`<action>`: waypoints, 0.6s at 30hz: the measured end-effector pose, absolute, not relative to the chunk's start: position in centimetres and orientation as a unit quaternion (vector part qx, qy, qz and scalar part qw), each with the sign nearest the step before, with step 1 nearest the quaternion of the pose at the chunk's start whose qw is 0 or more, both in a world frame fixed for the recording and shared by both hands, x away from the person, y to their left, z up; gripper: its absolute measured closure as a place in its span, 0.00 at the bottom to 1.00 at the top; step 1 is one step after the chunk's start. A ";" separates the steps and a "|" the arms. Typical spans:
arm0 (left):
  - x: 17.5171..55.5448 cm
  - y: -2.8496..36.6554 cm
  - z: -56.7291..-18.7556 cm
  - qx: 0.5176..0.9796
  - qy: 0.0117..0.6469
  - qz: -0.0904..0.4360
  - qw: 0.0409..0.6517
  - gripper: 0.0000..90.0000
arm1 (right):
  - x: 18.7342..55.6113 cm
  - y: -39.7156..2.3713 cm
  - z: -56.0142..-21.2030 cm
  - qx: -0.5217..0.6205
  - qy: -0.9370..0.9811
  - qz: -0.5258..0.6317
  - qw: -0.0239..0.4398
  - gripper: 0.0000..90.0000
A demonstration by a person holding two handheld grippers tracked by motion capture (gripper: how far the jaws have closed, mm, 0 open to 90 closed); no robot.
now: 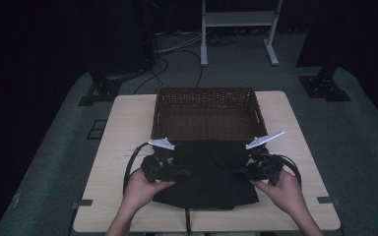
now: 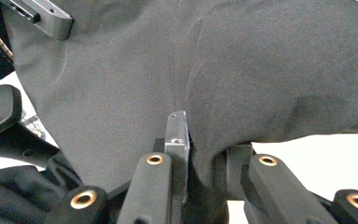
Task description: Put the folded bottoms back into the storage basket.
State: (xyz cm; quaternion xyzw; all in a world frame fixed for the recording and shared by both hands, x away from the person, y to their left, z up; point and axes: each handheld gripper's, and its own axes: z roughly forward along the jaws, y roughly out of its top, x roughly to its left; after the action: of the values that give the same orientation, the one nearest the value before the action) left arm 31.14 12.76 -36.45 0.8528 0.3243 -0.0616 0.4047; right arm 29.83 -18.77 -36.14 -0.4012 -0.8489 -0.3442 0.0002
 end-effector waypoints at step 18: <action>32.4 12.6 -32.3 0.857 0.313 -0.045 0.406 0.81 | 30.9 -19.1 -32.0 -0.393 -0.846 -0.360 -0.013 0.84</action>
State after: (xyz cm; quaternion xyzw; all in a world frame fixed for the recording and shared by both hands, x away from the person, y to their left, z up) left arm 32.42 12.57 -32.34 0.8574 0.3127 -0.0455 0.4062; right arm 30.87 -19.10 -31.98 -0.3931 -0.8461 -0.3597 -0.0128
